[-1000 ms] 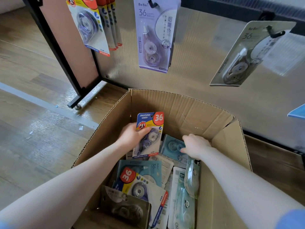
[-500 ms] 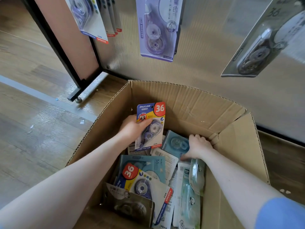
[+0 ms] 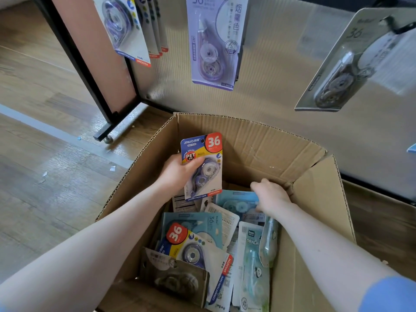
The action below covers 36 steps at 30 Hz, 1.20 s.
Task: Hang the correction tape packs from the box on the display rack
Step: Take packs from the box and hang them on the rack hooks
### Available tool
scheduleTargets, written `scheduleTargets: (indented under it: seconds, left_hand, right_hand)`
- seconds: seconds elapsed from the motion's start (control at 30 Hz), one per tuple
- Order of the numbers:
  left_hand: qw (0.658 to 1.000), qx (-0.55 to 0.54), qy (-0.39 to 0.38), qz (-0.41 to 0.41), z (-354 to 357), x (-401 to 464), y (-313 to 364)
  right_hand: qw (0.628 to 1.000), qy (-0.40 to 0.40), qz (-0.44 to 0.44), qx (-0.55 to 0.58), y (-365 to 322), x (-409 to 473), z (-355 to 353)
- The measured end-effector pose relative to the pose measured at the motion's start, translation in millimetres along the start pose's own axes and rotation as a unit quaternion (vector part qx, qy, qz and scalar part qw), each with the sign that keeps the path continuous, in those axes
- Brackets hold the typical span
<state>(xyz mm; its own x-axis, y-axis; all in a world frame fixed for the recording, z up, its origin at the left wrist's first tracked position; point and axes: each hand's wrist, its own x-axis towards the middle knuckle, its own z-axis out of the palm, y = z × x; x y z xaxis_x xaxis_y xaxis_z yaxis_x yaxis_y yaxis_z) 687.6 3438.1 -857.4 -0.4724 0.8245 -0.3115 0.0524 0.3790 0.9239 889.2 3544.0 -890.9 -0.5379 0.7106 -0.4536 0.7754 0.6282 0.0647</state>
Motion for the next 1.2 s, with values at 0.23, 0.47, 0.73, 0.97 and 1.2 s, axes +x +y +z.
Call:
scheduleTargets:
  seconds: [0.23,0.47,0.73,0.97,1.2]
  left_hand:
    - [0.999,-0.044,-0.002,0.022,-3,-9,10]
    - [0.996,-0.081,0.010,0.040,-5,-16,18]
    - [0.995,-0.074,0.024,0.070,-7,-23,37]
    - [0.991,-0.074,0.028,0.104,0,-39,70]
    - [0.985,-0.075,0.013,0.152,19,-63,111]
  right_hand:
    - [0.998,-0.014,0.053,0.041,15,-7,-18]
    - [0.959,0.010,0.057,0.277,22,-19,-45]
    - [0.859,0.124,0.031,0.495,25,-51,-80]
    - [0.839,0.203,0.003,0.505,41,-80,-98]
    - [0.830,0.241,-0.037,0.502,63,-118,-127]
